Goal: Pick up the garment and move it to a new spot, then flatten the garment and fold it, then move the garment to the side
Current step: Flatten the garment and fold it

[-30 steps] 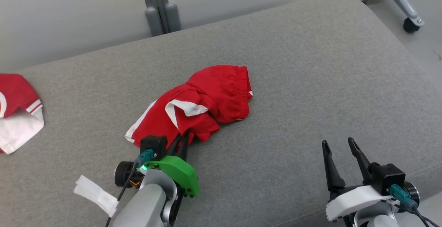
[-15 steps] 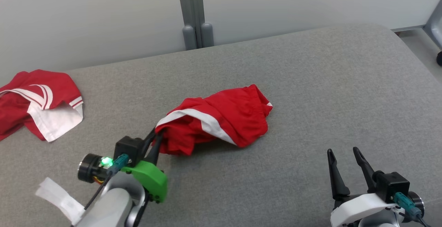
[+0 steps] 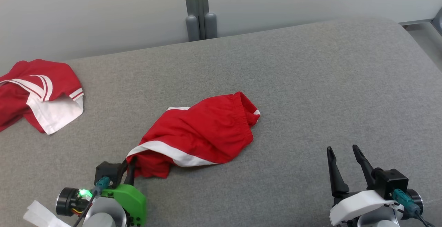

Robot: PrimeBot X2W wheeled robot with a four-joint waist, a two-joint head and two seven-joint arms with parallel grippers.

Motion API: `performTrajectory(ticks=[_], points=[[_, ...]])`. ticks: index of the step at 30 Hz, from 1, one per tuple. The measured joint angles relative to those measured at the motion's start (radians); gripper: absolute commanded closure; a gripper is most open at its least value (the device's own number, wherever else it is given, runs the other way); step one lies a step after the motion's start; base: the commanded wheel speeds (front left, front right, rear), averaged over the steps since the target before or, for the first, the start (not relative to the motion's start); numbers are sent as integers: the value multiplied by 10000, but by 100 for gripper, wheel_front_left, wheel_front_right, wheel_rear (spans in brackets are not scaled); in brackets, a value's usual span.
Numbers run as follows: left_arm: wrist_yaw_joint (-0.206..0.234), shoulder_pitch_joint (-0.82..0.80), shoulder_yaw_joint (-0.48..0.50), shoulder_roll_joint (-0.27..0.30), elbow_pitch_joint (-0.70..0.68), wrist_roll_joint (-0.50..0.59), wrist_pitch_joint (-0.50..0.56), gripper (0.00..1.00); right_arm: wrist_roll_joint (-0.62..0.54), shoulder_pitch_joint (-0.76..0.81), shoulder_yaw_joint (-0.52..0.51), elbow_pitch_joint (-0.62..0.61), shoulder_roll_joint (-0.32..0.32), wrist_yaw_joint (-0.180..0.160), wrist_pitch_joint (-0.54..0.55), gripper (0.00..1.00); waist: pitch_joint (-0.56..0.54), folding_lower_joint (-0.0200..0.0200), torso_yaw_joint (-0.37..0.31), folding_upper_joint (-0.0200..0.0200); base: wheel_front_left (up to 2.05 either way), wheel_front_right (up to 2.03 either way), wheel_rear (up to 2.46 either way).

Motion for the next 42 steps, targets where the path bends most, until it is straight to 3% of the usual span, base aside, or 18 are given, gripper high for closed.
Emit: performTrajectory(ticks=[1,2,7,16,24,31,39,40,41,42], points=[[52,1,15,-65,115,8,-96,57,0,0,-10,23,-2,0,0,0,2,0,-15,0,0,0,0],[84,3,73,-194,209,-46,-196,0,-2,-1,-21,38,-2,0,0,0,-4,0,-19,0,0,0,0],[320,-3,201,-458,132,150,-629,0,-25,-10,-73,77,-2,0,0,0,-117,0,89,0,0,0,0],[548,111,681,-456,-1789,608,-713,0,-188,-73,290,456,-2,0,-2,0,-449,0,718,0,0,0,0],[790,1347,825,-1018,-2890,683,-725,0,-813,-1231,1227,2598,6,2,721,0,-505,0,1681,0,0,0,0],[936,1794,907,-1396,-3313,736,-727,0,-1507,-2650,1174,4243,-27,2,686,0,-279,0,2610,0,0,0,0],[907,1834,1022,-1499,-3461,878,-727,0,-1505,-3795,1329,6211,-240,2,585,0,150,0,3455,0,0,0,0],[905,1834,1093,-1496,-3490,928,-725,0,-1289,-3946,1461,6477,-196,2,541,56,244,0,3560,0,0,0,0],[907,1835,1133,-1494,-3509,947,-725,0,-1151,-4012,1563,6569,-173,2,493,83,286,0,3590,0,0,0,0],[911,1840,1172,-1492,-3524,947,-725,0,-1076,-4055,1641,6610,-163,2,453,100,307,0,3592,0,0,0,0]])
